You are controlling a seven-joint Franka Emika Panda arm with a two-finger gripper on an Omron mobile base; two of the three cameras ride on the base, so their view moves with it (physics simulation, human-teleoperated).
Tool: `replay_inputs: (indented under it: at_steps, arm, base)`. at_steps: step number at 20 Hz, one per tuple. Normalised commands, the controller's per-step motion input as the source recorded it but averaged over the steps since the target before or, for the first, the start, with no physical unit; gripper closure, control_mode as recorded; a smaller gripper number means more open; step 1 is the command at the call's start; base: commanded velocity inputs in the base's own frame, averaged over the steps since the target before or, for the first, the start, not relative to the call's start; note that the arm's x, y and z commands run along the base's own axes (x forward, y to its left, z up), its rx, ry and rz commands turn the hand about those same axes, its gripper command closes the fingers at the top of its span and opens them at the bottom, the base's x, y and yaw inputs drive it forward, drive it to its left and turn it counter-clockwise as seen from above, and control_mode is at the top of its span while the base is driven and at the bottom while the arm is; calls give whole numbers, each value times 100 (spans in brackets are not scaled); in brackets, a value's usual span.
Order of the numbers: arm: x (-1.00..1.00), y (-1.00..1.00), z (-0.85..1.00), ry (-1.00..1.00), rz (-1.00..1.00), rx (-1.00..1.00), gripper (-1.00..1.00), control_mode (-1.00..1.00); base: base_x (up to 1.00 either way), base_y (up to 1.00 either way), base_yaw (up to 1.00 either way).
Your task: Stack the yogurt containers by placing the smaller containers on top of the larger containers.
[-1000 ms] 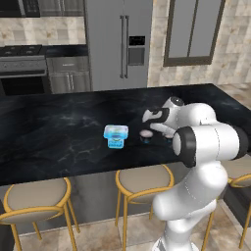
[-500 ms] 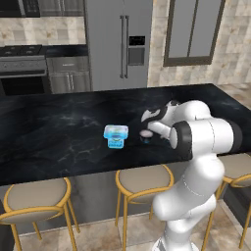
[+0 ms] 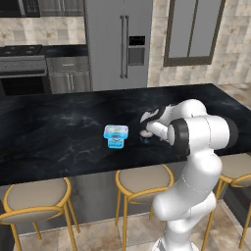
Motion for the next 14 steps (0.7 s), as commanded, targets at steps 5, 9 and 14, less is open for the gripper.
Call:
replay_inputs:
  at_steps: [5, 9, 14]
  arm:
    - [10, 0, 0, 1, 0, 0, -100, -100]
    - [30, 0, -4, 0, 0, 0, -100, -100]
    - [32, 0, -11, 0, 0, 0, -100, -100]
  base:
    - [0, 0, 0]
    - [0, 0, 0]
    - [0, 0, 0]
